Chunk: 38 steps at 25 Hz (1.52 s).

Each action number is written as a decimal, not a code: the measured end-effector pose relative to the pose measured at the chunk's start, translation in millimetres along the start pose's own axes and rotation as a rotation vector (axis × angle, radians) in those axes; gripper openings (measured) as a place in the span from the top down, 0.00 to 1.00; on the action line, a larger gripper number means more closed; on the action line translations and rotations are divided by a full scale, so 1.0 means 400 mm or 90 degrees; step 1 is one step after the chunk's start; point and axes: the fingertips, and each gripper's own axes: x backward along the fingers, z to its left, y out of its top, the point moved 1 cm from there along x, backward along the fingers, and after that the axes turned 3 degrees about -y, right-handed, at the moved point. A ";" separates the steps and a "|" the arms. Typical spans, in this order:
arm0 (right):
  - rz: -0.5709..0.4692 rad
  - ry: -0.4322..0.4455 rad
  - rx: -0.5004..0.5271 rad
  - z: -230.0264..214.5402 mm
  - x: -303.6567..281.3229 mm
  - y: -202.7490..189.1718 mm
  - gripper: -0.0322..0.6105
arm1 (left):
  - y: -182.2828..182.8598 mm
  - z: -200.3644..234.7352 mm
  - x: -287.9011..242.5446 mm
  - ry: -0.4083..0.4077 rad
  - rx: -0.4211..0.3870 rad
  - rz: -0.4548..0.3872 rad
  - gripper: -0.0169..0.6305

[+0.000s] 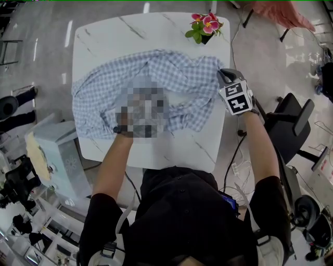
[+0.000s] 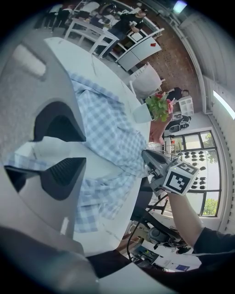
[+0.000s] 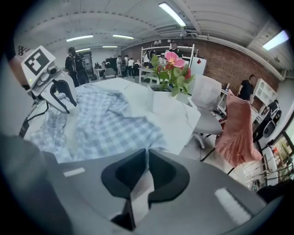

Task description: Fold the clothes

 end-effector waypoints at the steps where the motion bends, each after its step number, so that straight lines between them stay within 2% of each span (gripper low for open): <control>1: 0.006 -0.012 0.004 -0.016 0.006 -0.012 0.90 | 0.002 -0.001 0.000 0.001 -0.001 0.000 0.79; 10: 0.046 -0.089 -0.015 -0.147 0.067 -0.126 0.90 | 0.047 -0.018 -0.017 -0.007 -0.032 -0.011 0.79; 17: 0.054 -0.128 0.039 -0.195 0.052 -0.127 0.90 | 0.067 -0.031 -0.026 -0.021 -0.050 -0.018 0.79; 20: 0.030 -0.137 0.036 -0.198 0.053 -0.099 0.90 | 0.060 -0.028 -0.016 -0.016 -0.044 -0.017 0.79; 21: 0.017 -0.129 0.024 -0.192 0.058 -0.086 0.87 | 0.056 -0.027 -0.010 -0.013 -0.041 -0.017 0.79; 23: -0.001 -0.102 -0.001 -0.171 0.068 -0.069 0.74 | 0.048 -0.025 0.001 -0.006 -0.033 -0.018 0.79; 26: -0.015 -0.081 -0.011 -0.138 0.087 -0.061 0.68 | 0.034 -0.030 0.010 0.002 -0.025 -0.019 0.79; 32: -0.038 -0.068 -0.015 -0.030 0.165 -0.073 0.67 | 0.021 -0.076 0.042 0.004 -0.019 -0.031 0.79; 38: -0.015 -0.031 0.013 0.133 0.195 -0.121 0.67 | 0.005 -0.135 0.067 -0.010 -0.028 -0.043 0.79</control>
